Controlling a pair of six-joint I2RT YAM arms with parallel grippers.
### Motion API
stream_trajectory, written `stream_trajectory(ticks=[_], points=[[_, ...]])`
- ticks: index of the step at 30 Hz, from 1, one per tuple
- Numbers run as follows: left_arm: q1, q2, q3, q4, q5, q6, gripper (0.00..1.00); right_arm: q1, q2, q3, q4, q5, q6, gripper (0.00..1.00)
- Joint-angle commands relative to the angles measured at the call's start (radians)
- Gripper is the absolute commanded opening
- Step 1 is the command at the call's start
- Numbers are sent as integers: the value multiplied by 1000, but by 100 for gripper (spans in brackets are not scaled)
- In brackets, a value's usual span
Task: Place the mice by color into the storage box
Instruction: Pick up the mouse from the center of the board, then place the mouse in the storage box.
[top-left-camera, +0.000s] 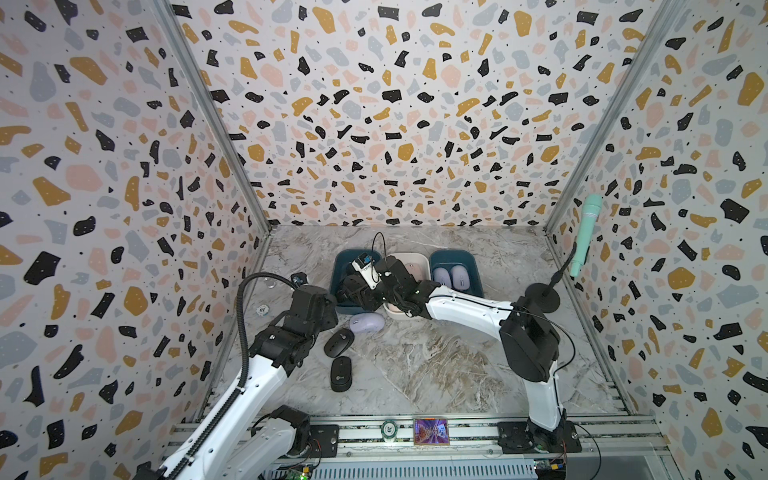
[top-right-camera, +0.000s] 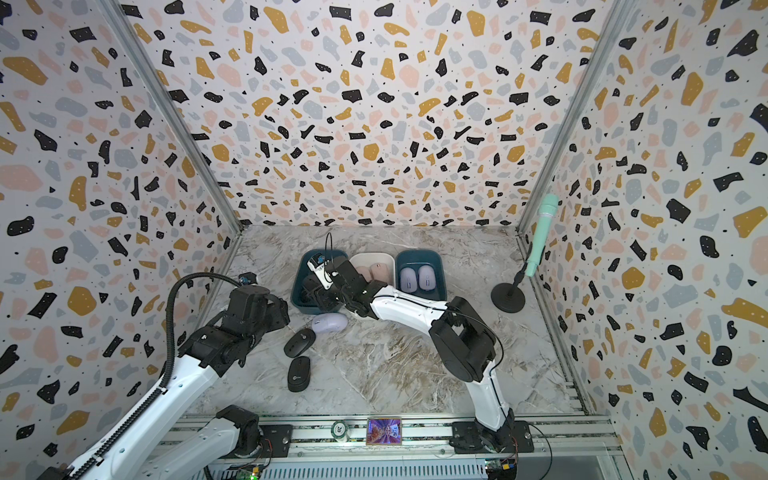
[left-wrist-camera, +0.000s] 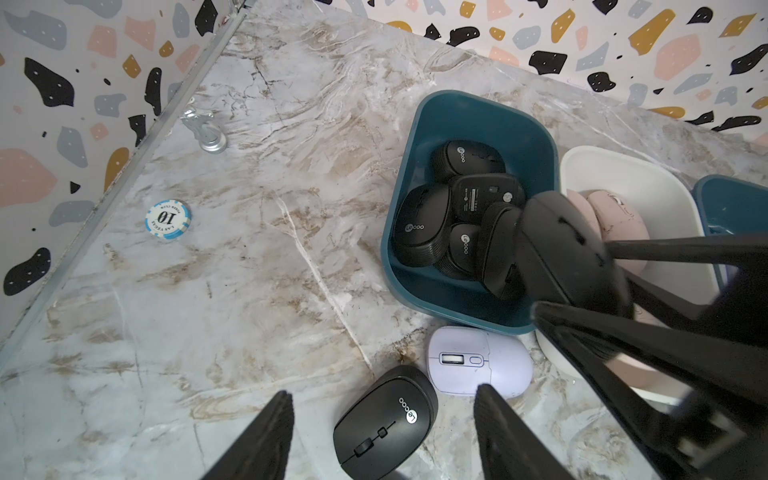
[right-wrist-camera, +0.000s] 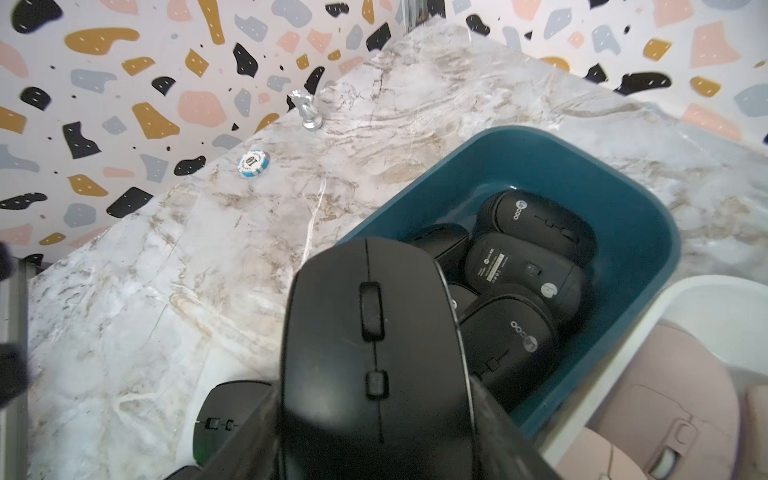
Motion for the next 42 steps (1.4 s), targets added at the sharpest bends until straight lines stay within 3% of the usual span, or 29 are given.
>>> stream_trajectory(ticks=[1,14,26,35,42], points=[[4,-18,-10,26,3,-25,68,-15,40,90,-7,-25,34,55],[5,-6,29,2,-16,7,68,-21,263,323,-90,21,33,56],[5,-18,7,10,-13,-15,68,-21,351,413,-143,93,13,59],[5,-23,-5,19,-3,-34,68,-22,342,406,-145,100,4,68],[4,-25,-3,16,-3,-42,68,-23,252,331,-97,96,3,73]])
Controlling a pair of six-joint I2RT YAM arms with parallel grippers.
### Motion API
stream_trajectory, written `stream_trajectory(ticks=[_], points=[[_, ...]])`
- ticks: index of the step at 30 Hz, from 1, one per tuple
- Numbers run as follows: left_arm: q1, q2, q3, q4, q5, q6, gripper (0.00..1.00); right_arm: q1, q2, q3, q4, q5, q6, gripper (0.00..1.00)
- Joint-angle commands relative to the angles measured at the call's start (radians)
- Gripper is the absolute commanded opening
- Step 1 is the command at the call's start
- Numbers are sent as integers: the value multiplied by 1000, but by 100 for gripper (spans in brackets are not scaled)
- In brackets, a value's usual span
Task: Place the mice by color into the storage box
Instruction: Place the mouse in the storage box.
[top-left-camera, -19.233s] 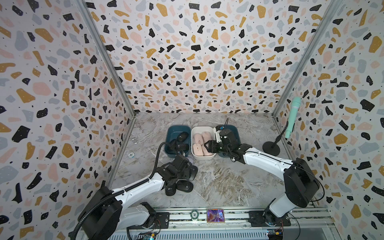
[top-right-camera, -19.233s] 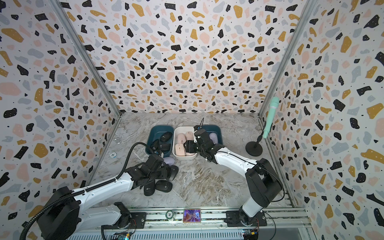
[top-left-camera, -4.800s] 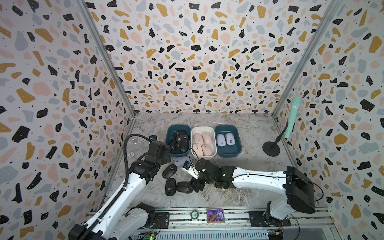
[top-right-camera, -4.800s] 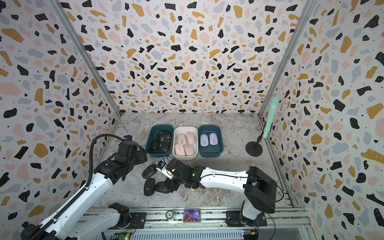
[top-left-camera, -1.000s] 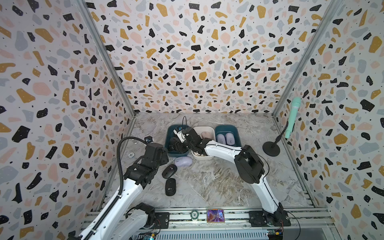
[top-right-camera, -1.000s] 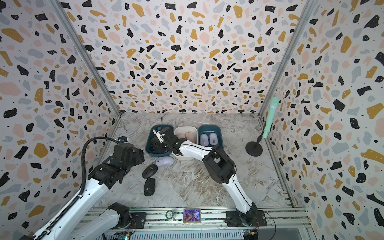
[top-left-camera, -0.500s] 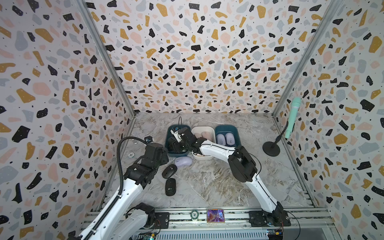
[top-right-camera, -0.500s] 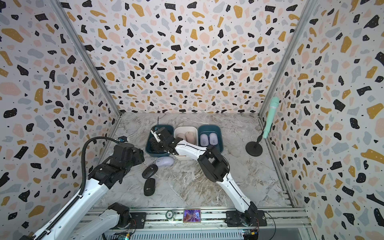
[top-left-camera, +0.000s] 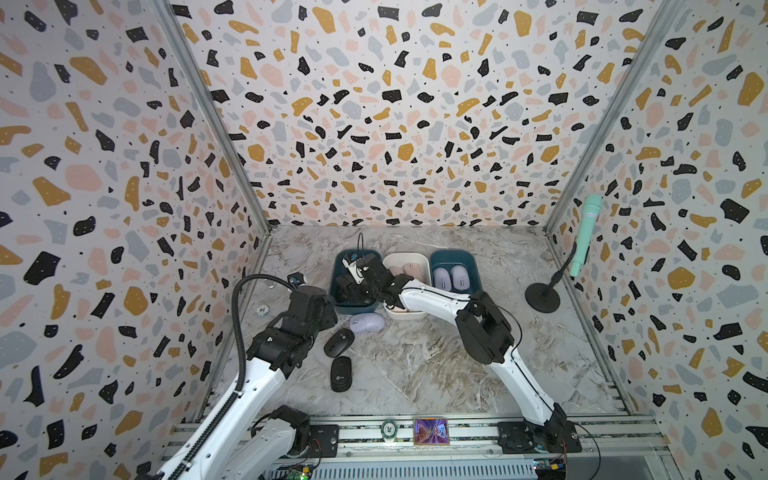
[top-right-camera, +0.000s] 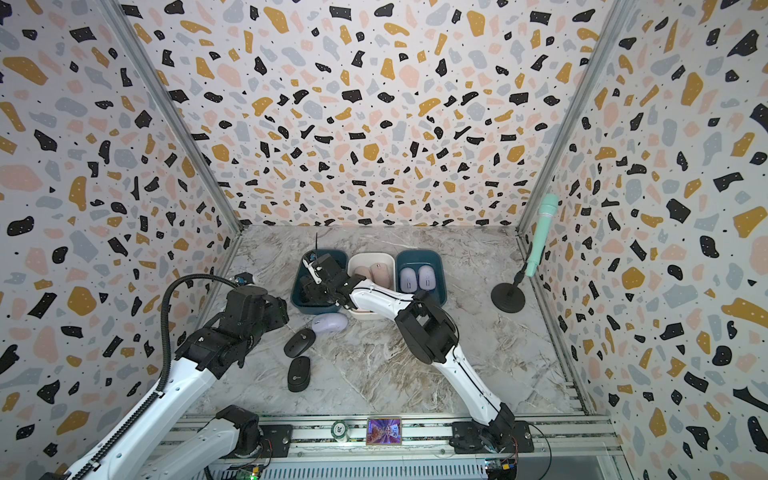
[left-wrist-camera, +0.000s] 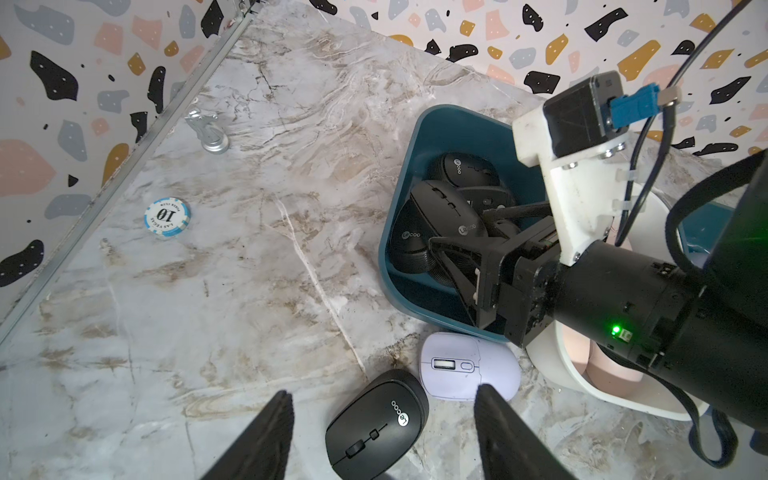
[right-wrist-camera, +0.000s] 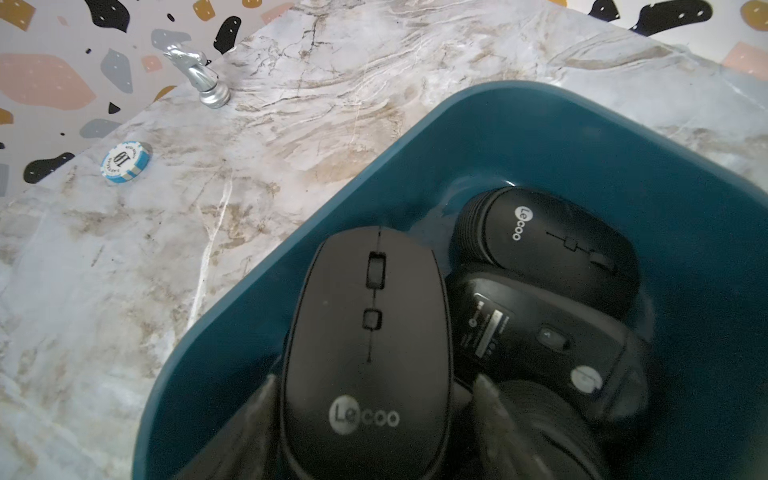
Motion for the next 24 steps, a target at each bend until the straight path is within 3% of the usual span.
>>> stream_trajectory(ticks=[1,11,17,24], points=[[4,-11,-6,15,-2,-8,68,-2,-117,-57,18,14,-4,73],[3,-18,4,7,-10,-12,68,-11,-395,-329,149,59,12,74],[5,-10,24,-8,-34,0,68,-11,-549,-510,161,19,40,74],[4,8,19,-28,-48,2,69,87,-704,-739,113,51,17,73]])
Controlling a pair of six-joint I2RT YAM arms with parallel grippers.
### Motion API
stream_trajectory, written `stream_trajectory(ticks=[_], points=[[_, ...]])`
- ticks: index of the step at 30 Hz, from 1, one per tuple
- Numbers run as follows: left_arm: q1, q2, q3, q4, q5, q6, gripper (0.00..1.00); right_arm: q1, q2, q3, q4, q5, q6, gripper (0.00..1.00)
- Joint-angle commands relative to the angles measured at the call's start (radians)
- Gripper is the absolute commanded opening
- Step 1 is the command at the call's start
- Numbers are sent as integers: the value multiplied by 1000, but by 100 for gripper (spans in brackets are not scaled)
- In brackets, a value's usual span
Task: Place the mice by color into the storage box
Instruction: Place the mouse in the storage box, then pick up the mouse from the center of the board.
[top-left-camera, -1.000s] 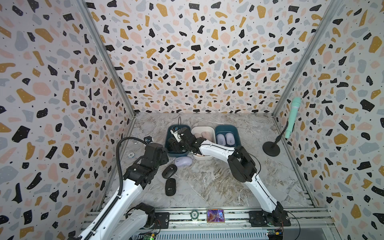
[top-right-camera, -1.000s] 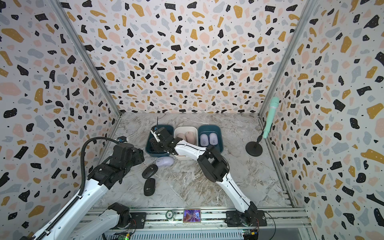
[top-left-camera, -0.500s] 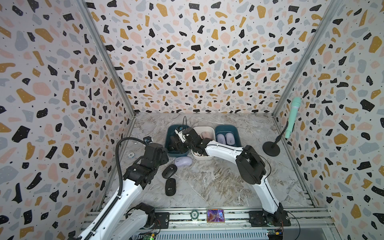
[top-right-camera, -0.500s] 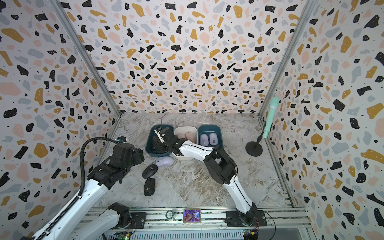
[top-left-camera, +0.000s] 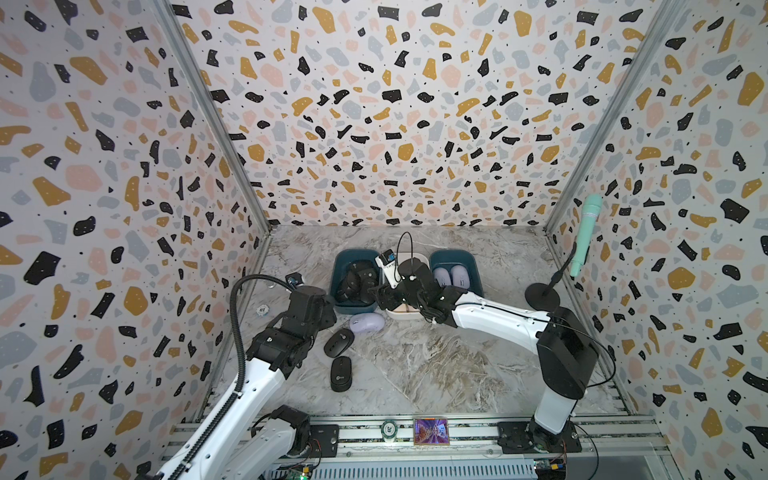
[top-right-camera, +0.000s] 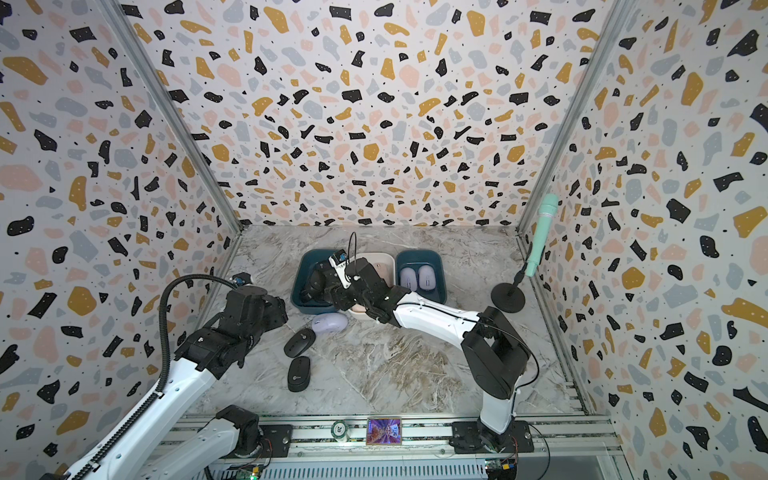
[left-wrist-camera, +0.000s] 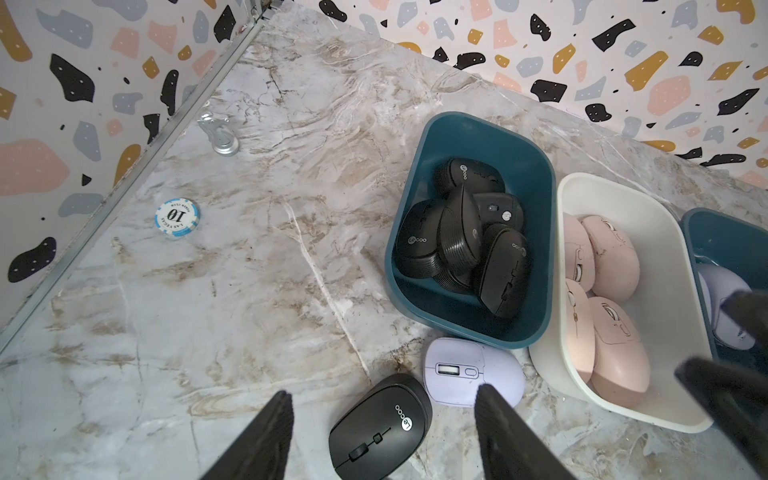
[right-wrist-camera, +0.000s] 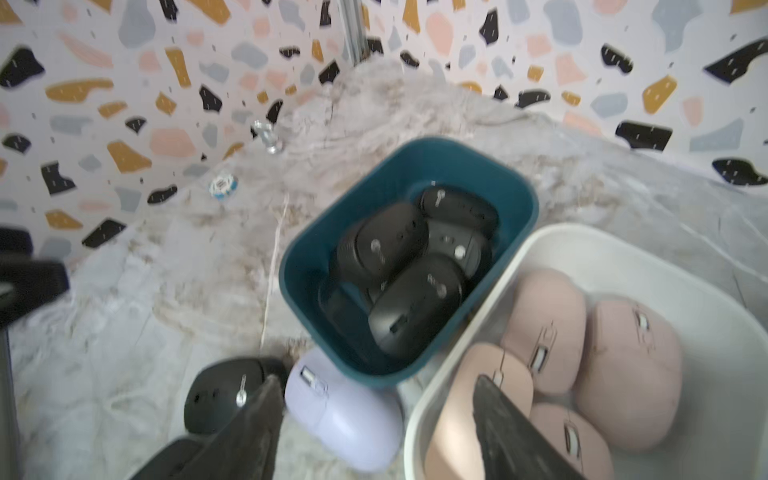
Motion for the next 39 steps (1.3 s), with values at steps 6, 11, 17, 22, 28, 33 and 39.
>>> stream_trajectory(ticks=[6,11,17,22,28,33,39], points=[[4,35,-25,-48,-20,2,68,176,-109,-146,-95,54,-25,71],[3,43,-81,-66,80,-49,67,163,-141,-207,-95,24,25,71],[-20,13,-158,-35,165,-147,67,69,-178,-243,-79,-113,51,71],[-84,-53,-171,-121,60,-248,66,76,-154,-208,-78,-166,32,72],[-111,-91,-193,-167,85,-284,66,100,-106,-187,-92,-117,159,71],[-265,-67,-234,-160,71,-393,68,51,-99,-206,-89,-129,217,71],[-439,7,-265,-183,37,-506,69,-14,-143,-245,-74,-160,214,71]])
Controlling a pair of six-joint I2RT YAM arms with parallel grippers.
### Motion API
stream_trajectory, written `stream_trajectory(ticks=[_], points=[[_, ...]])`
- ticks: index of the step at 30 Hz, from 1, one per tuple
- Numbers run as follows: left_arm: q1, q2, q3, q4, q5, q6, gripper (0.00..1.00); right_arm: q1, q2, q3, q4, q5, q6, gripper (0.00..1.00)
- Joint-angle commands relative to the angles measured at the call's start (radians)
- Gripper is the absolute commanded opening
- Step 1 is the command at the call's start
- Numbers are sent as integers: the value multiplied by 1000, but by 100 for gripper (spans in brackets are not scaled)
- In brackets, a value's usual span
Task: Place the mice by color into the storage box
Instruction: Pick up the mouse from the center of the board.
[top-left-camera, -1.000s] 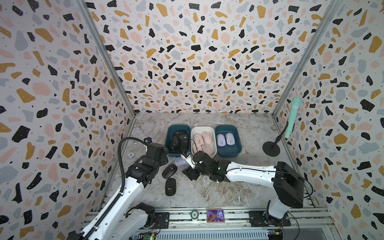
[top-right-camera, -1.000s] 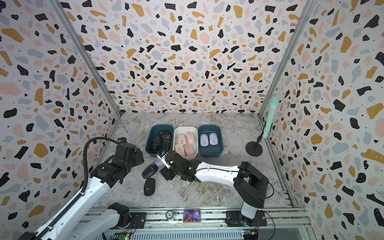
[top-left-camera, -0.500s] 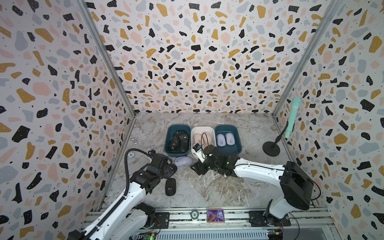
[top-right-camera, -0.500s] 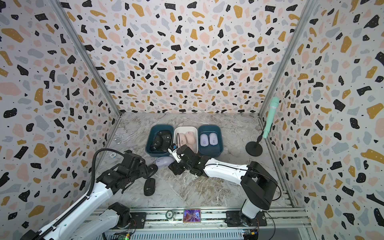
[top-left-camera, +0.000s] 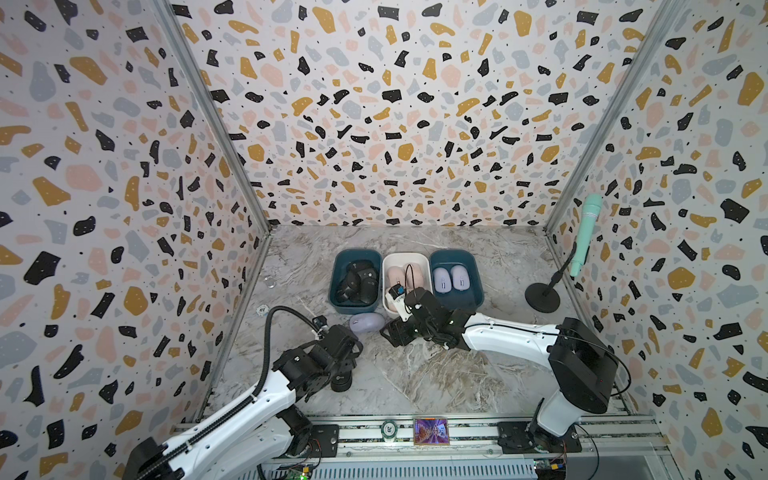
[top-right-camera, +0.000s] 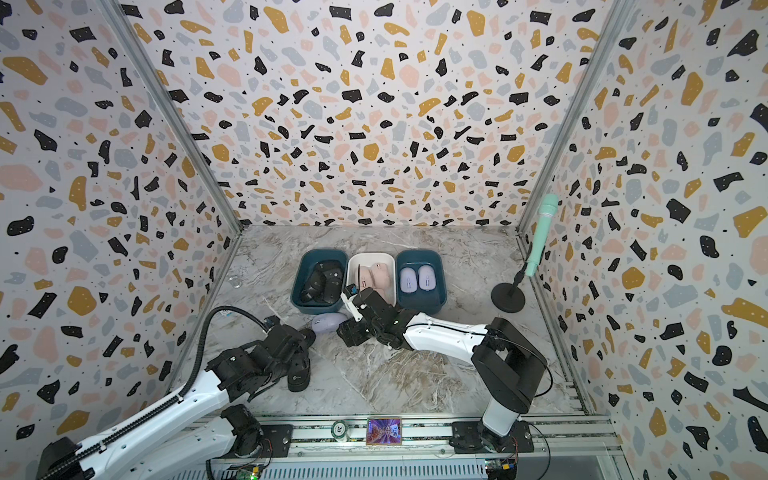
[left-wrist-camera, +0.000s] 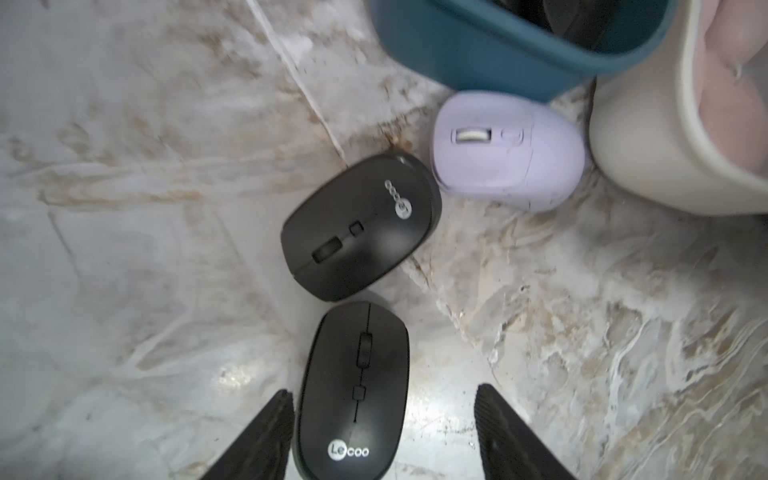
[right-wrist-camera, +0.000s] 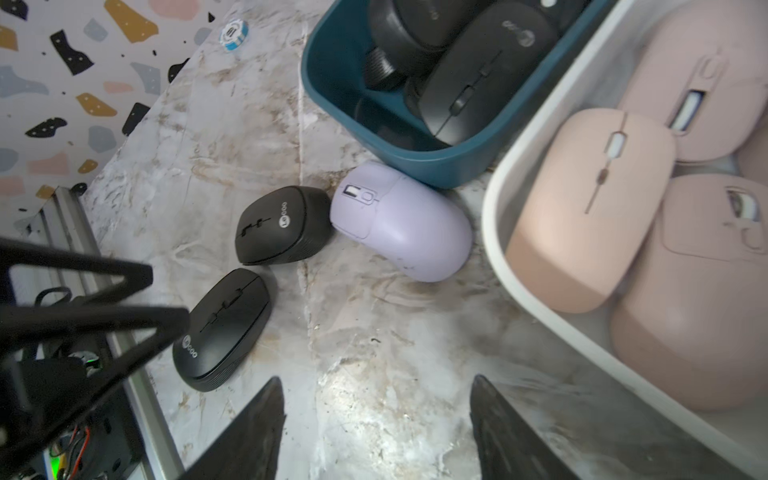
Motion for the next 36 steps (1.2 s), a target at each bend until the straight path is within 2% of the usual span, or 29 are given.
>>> stream_trajectory(ticks=[1,6,11,24,36], points=[[-57,16,-27,-32,-25,-93,69,-28,-61,-28,-1,-20,13,71],[-80,-3,-52,-68,-53,-112,70,-53,-78,-75,23,-32,9,71],[-84,18,-96,9,-7,-91,70,-54,-70,-93,32,-42,25,71],[-91,41,-155,87,-8,-68,68,-54,-86,-106,22,-33,55,71],[-91,175,-142,140,8,-3,66,-54,-89,-112,-1,-29,58,71]])
